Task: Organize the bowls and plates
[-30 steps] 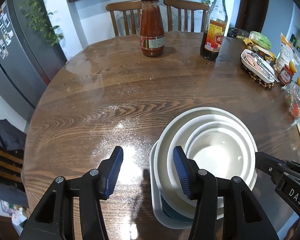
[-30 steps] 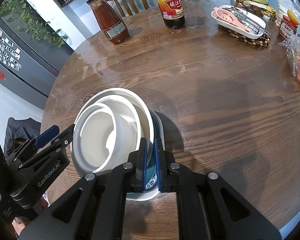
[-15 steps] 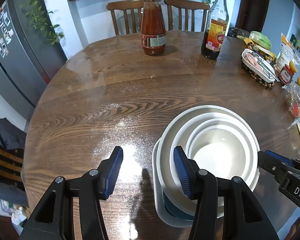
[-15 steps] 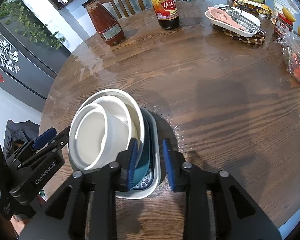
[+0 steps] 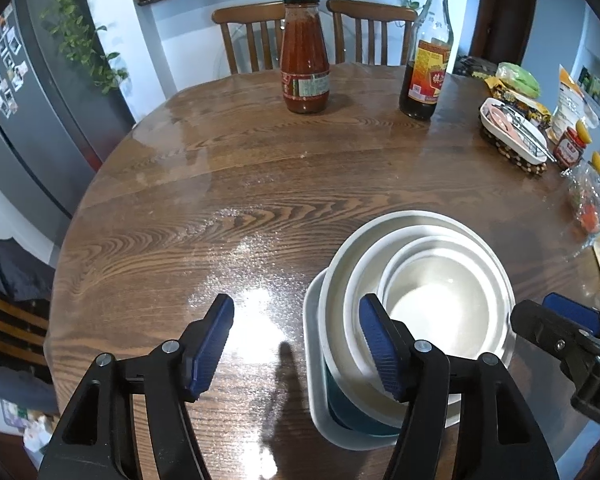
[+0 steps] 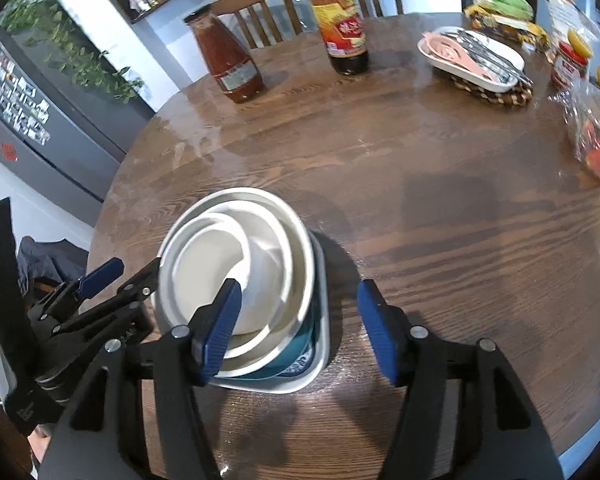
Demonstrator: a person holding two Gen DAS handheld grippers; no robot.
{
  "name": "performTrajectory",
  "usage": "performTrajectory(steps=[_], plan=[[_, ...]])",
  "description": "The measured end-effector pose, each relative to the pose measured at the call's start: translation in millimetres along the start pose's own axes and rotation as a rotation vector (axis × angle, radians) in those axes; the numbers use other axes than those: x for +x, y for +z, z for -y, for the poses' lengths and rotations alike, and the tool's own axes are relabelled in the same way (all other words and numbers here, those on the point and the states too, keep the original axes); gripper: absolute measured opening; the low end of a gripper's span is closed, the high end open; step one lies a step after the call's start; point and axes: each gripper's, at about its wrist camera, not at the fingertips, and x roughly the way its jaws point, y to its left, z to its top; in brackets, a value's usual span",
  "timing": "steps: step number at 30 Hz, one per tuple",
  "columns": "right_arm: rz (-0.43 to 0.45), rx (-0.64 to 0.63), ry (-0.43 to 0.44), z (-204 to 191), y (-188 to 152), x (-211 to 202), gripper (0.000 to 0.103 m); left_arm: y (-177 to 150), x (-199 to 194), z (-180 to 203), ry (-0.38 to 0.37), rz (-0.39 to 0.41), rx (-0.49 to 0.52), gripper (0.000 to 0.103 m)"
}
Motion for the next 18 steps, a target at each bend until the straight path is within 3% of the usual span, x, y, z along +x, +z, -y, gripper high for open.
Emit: performTrajectory(steps=[18], plan=[[0.000, -0.018, 0.013, -9.8, -4.0, -2.7, 0.061, -3.9, -11.5, -2.1, -0.013, 0.018, -0.010, 0.066]])
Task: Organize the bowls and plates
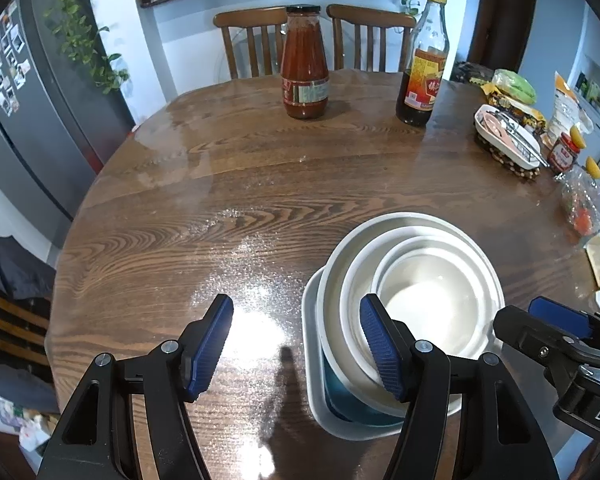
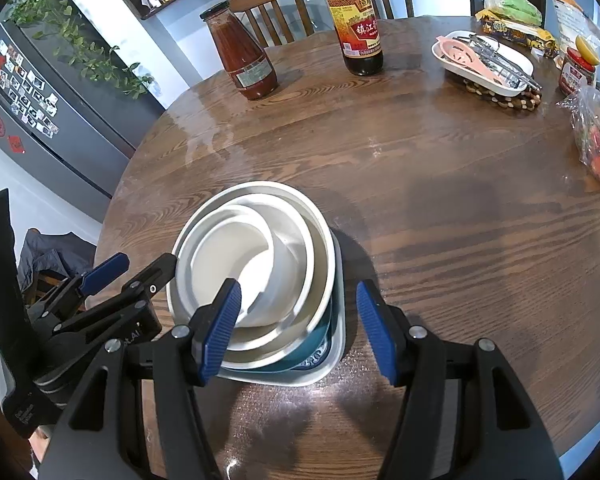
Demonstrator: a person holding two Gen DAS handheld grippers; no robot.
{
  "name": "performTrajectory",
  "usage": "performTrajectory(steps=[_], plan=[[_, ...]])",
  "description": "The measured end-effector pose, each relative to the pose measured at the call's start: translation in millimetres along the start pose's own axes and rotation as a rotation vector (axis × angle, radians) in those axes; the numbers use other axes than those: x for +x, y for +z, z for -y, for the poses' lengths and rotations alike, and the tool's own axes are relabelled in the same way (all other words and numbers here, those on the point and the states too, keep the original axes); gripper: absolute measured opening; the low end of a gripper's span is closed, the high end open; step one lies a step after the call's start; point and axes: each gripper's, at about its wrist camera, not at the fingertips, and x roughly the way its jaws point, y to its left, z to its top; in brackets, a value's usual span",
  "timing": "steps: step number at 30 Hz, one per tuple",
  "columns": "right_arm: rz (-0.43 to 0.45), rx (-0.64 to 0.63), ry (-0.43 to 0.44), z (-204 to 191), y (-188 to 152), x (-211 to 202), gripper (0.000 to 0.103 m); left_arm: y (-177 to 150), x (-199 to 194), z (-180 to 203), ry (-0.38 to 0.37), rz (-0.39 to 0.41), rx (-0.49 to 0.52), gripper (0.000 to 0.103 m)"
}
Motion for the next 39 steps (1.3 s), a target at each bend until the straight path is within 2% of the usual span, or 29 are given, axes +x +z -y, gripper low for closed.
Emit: performTrajectory(steps=[4, 14, 18, 22, 25, 29, 32, 39], plan=[[0.005, -0.010, -0.004, -1.7, -1.6, -2.6, 0.066, -0.8, -2.4, -0.6, -0.006, 0.008, -0.004, 0.076], [0.006, -0.017, 0.002, -1.6, -3.3, -6.6, 0.069, -2.8, -8.7, 1.8, -0.008, 0.021, -0.001, 0.076], [0.012, -0.024, 0.000, -3.3, -5.0, -9.3, 0.080, -4.2, -9.8, 2.3, -0.010, 0.023, 0.001, 0.077], [0.015, -0.032, -0.003, -4.2, -6.5, -11.6, 0.081, -6.0, -13.5, 2.4, -0.009, 0.029, 0.001, 0.080], [0.013, -0.037, -0.006, -4.2, -8.2, -12.6, 0.090, -6.1, -14.9, 2.6, -0.008, 0.032, 0.001, 0.081], [0.020, -0.045, -0.013, -5.1, -9.6, -16.1, 0.092, -6.5, -15.3, 2.8, -0.009, 0.033, -0.002, 0.081], [0.023, -0.050, -0.009, -6.3, -10.7, -18.3, 0.101, -7.7, -16.1, 2.8, -0.011, 0.033, 0.000, 0.082], [0.034, -0.050, -0.012, -7.7, -13.5, -20.3, 0.103, -10.1, -18.8, 2.1, -0.010, 0.037, -0.001, 0.092]])
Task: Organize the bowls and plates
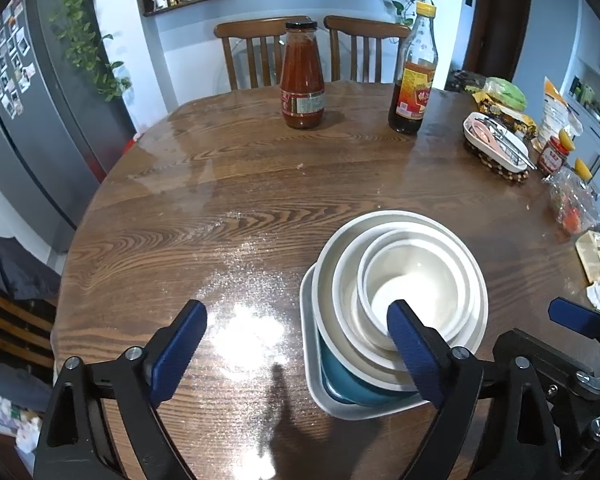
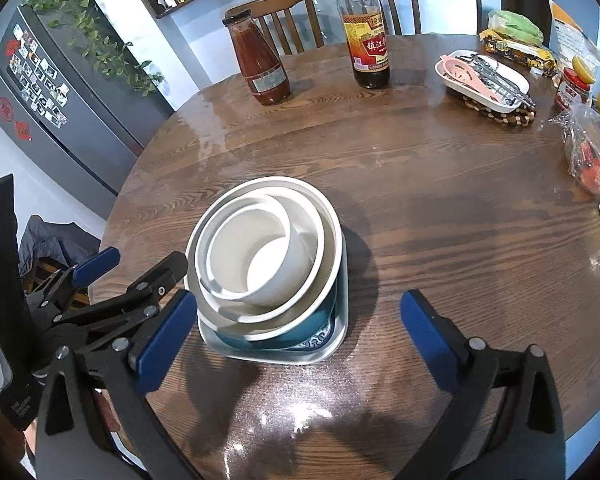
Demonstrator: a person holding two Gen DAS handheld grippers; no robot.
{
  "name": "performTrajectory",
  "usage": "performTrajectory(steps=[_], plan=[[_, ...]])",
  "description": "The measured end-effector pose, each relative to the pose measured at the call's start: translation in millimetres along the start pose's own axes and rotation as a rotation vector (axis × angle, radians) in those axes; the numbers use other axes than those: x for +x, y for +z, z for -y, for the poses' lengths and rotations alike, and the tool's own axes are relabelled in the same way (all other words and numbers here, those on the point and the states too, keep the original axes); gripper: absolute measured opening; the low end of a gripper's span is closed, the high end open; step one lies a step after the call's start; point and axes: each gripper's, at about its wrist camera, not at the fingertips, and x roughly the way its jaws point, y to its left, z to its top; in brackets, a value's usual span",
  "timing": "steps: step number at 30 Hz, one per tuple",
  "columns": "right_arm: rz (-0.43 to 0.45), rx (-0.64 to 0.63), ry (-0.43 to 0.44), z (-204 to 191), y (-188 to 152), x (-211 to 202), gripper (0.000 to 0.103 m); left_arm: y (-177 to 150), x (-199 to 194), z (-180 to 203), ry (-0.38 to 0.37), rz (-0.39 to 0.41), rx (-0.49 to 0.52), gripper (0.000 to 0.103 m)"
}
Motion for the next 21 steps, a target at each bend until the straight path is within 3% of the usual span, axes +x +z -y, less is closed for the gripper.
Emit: performTrajectory(steps=[21], plan=[[0.021, -0.029, -0.017, 1.7, -10.2, -8.6, 0.103, -10.5, -18.5, -4.0, -0.013, 0.002, -0.004, 0.100]])
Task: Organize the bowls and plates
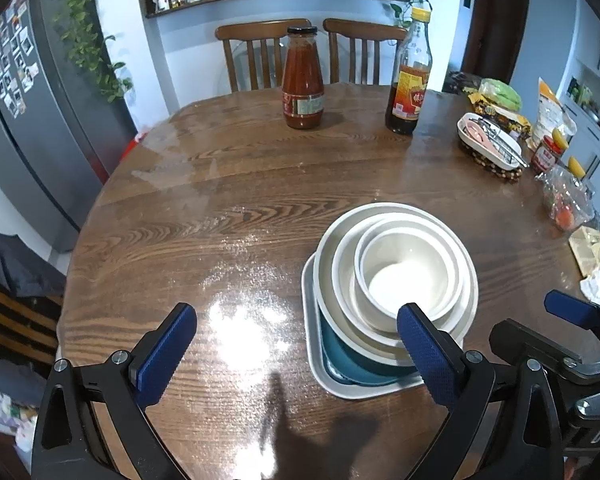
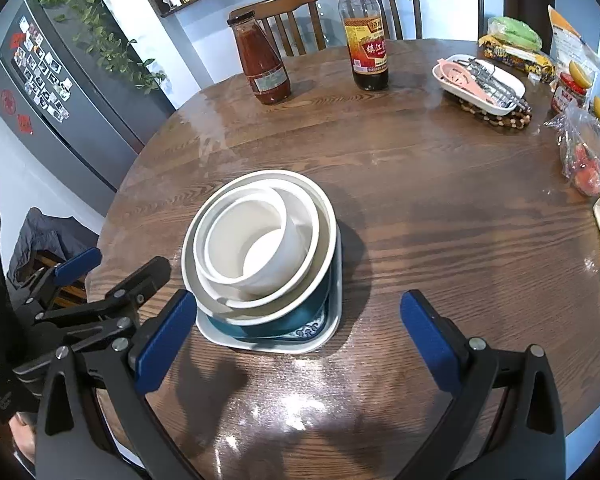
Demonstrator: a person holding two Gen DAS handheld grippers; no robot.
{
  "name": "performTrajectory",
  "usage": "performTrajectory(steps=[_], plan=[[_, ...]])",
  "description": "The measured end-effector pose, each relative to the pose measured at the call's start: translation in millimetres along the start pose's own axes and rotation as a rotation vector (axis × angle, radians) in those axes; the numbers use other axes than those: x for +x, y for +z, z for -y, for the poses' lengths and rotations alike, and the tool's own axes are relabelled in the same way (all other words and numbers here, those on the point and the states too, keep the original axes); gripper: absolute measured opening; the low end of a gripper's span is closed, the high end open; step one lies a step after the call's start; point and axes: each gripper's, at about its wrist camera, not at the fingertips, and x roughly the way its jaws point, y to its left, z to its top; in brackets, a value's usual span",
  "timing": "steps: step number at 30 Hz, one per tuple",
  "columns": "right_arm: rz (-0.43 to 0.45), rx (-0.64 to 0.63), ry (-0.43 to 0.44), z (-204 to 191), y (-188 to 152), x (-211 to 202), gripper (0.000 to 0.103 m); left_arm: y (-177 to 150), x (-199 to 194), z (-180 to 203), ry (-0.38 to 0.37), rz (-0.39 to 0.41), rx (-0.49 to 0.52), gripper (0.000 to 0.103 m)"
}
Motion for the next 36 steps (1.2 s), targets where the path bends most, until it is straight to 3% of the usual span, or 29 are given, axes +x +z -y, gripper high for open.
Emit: performTrajectory(steps=[2, 6, 18, 36], plan=[[0.010, -0.010, -0.007, 0.2, -1.1, -3.2, 0.103, -0.3, -0.9, 0.9, -0.006, -0.009, -0.001, 0.100], [0.031, -0.029, -0.036, 1.7, -2.3, -8.7, 0.103, -2.0, -4.5, 3.2, 0.054, -0.004, 0.015, 0.100], [0.038, -0.085, -0.073, -1.6, -8.4, -10.7, 0.103, -3.8, -8.8, 0.4, -0.007, -0.024, -0.002, 0.100], [0.027, -0.127, -0.085, -11.1, -16.2, -3.4, 0.103, -5.3, -5.6, 0.7, 0.015, -0.016, 0.012, 0.100]])
